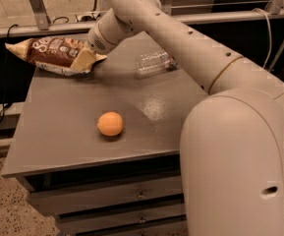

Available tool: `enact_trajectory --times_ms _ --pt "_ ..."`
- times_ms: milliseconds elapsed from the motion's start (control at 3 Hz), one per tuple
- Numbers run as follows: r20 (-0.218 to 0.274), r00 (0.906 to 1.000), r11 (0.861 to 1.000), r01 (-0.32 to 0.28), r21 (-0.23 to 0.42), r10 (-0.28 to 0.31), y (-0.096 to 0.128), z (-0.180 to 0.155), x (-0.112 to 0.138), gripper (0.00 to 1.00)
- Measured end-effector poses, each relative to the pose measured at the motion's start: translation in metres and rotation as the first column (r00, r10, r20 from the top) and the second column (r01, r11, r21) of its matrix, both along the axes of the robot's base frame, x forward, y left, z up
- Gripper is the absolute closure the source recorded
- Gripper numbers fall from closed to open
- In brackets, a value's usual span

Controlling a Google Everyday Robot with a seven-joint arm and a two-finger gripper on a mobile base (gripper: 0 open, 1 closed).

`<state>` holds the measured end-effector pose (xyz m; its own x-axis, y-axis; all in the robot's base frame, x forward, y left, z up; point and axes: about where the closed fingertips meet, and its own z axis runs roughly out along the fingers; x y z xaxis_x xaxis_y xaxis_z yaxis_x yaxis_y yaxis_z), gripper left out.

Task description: Pick brown chip bag

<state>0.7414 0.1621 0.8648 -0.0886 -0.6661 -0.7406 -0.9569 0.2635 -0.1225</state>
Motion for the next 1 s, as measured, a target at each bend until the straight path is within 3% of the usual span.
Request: enact_trajectory --times_ms 333,667,1000 --pt "0.008 1.0 1.0 -0.004 -0.011 0.004 -0.005 0.005 -0.007 0.64" --pt "0.084 0.9965 1.0 -0.007 0.006 0.006 -0.021 0.039 -0.018 0.87" --pt "0.155 0.9879 0.998 -0.011 0.055 0.002 -0.038 0.079 -0.028 1.0"
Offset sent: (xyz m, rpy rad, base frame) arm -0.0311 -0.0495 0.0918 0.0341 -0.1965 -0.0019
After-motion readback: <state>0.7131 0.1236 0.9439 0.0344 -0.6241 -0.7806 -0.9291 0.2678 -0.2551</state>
